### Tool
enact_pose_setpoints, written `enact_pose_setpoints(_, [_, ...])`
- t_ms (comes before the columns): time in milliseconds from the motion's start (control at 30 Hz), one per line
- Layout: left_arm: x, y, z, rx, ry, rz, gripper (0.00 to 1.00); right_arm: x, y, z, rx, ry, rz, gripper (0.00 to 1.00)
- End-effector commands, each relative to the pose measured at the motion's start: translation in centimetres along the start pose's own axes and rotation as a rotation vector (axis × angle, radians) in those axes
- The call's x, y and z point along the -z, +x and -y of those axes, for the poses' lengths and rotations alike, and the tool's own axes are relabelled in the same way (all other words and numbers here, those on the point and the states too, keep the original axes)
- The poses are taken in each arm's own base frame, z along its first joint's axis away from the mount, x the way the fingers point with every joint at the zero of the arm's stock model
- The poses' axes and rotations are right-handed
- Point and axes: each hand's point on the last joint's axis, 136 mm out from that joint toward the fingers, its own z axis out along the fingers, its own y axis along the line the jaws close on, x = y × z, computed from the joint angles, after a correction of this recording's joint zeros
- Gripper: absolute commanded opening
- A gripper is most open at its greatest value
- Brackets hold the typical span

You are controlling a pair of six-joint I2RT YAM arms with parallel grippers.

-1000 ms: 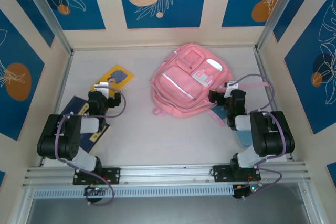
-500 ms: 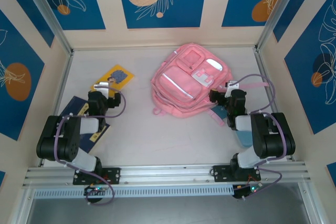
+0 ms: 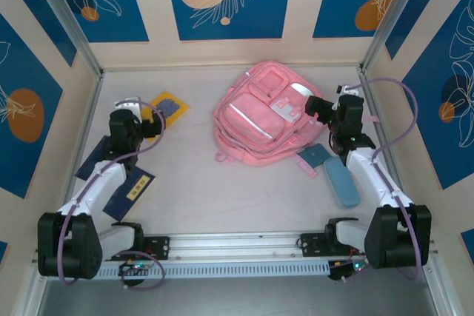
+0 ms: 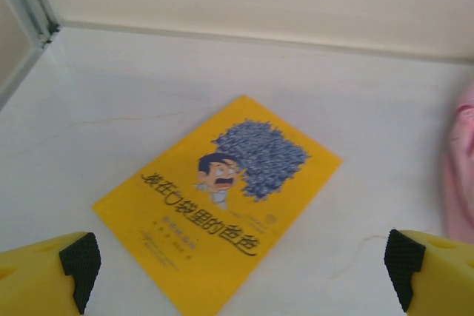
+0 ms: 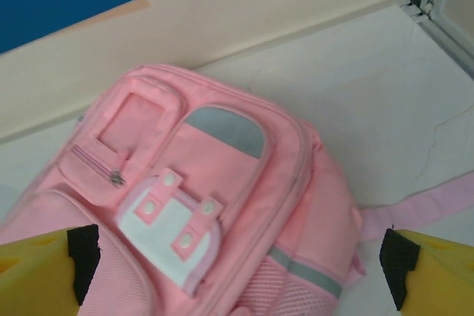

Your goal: Pack books, pencil case, and school supplies into a backpack

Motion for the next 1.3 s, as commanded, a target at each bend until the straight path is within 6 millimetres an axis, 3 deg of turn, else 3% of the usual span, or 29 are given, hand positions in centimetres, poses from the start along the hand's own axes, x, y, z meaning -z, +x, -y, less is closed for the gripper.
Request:
enact_pose_setpoints(0, [1.6, 2.4, 1.9, 0.077, 0.095, -0.183, 1.00, 0.2, 4.5, -1.0, -0.140, -0.010, -0.309, 0.99])
enact_pose_setpoints(133, [2.6, 1.8, 3.7, 0.118, 0.178, -0.255, 1.00, -1.9, 4.9, -4.7, -0.172, -0.095, -0.484, 0.95])
enact_pose_setpoints(367, [2.7, 2.3, 3.8, 0.198, 0.160, -0.320, 1.00, -7.4, 7.6, -13.6, -0.080, -0.186, -0.671, 0.87])
enact_pose_setpoints(567, [3.1, 3.4, 4.5, 0.223, 0.197, -0.383, 1.00, -11.2, 11.8, -20.2, -0.014, -0.218, -0.761, 0.84])
enact_pose_setpoints(767, [3.6, 4.5, 4.4, 0.229, 0.189, -0.419, 1.00, -13.2, 16.7, -23.4, 0.069, -0.222, -0.842, 0.83])
enact_pose_setpoints(933, [4.1, 4.8, 3.6, 0.224, 0.148, -0.422, 1.00, -11.6, 22.4, -27.2, 0.140, -0.357, -0.978, 0.81])
enact_pose_setpoints(1100, [4.4, 4.7, 3.6, 0.237, 0.149, -0.411, 1.00, -6.3, 27.5, -33.7, 0.157, -0.605, -1.112, 0.79])
enact_pose_setpoints(1167, [4.4, 4.7, 4.0, 0.244, 0.171, -0.411, 1.00, -4.6, 28.3, -35.8, 0.166, -0.679, -1.134, 0.78])
enact_pose_setpoints(1267, [4.5, 4.9, 4.6, 0.257, 0.199, -0.428, 1.00, -3.2, 26.4, -37.1, 0.134, -0.724, -1.137, 0.71])
